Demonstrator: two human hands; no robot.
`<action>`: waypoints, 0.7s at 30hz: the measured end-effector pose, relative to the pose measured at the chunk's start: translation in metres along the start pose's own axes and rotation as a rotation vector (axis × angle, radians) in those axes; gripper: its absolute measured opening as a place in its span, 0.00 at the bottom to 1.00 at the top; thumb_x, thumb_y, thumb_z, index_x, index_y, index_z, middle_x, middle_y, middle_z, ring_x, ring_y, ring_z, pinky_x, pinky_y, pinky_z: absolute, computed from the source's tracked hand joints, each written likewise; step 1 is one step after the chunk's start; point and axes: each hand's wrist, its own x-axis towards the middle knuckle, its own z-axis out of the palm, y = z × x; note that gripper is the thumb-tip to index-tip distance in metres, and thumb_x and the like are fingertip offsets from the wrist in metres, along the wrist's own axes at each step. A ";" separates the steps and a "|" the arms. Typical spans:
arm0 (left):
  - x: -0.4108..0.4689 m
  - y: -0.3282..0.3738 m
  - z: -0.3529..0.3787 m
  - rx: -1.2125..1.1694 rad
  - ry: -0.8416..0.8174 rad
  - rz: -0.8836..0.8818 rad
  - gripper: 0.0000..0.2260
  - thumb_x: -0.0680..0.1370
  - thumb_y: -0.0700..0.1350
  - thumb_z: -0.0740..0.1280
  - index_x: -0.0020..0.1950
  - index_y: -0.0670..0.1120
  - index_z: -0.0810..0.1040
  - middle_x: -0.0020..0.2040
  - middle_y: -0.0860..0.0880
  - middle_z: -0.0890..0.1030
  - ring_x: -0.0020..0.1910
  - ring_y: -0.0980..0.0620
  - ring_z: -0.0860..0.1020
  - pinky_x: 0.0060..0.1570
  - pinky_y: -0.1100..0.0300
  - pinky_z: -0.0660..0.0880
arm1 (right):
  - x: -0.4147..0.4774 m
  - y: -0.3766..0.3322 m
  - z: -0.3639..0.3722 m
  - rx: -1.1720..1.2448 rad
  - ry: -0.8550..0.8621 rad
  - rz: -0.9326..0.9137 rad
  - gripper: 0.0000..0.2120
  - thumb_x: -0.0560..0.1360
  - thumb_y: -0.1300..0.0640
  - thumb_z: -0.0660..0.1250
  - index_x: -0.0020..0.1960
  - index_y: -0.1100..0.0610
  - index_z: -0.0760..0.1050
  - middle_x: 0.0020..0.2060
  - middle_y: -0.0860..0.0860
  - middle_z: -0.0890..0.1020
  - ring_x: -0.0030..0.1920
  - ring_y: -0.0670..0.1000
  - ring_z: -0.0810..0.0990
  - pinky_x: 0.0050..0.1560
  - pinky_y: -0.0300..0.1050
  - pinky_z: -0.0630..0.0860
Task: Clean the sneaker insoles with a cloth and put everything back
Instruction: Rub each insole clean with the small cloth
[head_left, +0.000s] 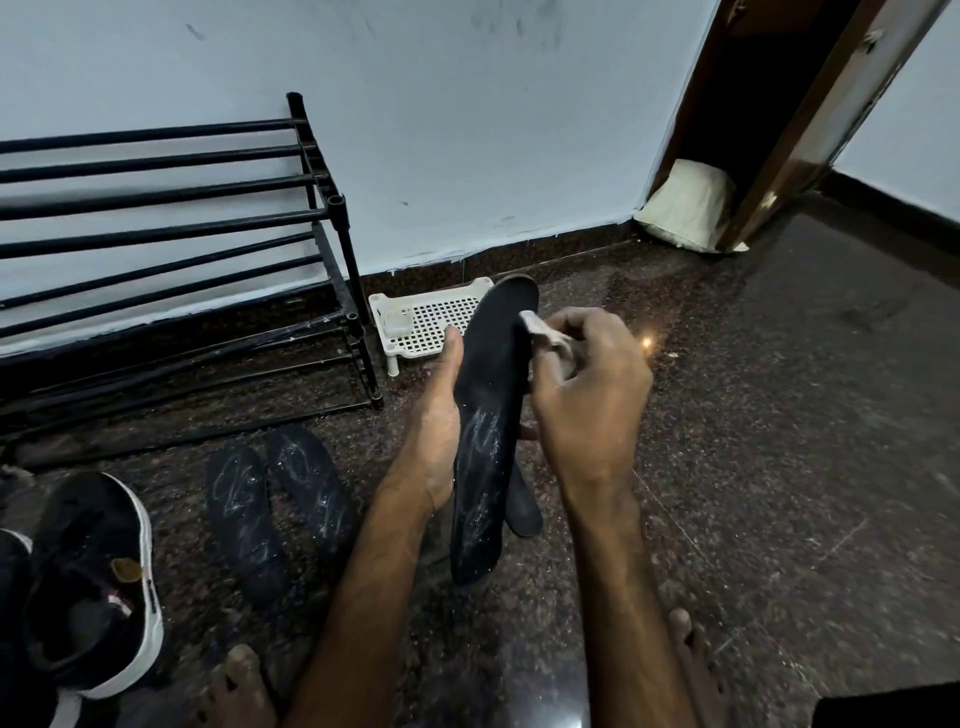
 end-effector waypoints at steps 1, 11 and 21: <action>-0.002 0.000 0.002 -0.035 0.001 0.019 0.30 0.80 0.65 0.56 0.67 0.43 0.78 0.63 0.40 0.79 0.60 0.44 0.78 0.61 0.49 0.76 | -0.003 -0.002 0.003 0.008 -0.047 -0.096 0.10 0.74 0.63 0.70 0.55 0.60 0.78 0.49 0.49 0.78 0.46 0.43 0.77 0.50 0.37 0.80; 0.004 0.010 -0.012 -0.019 -0.010 0.060 0.35 0.81 0.66 0.45 0.75 0.43 0.68 0.69 0.43 0.76 0.62 0.38 0.78 0.39 0.46 0.82 | 0.004 0.041 -0.012 -0.139 -0.163 -0.006 0.10 0.74 0.64 0.71 0.55 0.57 0.82 0.49 0.47 0.80 0.46 0.43 0.78 0.53 0.43 0.80; -0.003 0.009 -0.006 -0.176 0.025 0.012 0.32 0.80 0.65 0.55 0.63 0.38 0.80 0.61 0.39 0.81 0.57 0.44 0.80 0.58 0.49 0.77 | -0.005 0.009 0.009 -0.025 -0.367 -0.244 0.13 0.73 0.68 0.70 0.55 0.58 0.83 0.50 0.50 0.80 0.51 0.49 0.78 0.56 0.45 0.78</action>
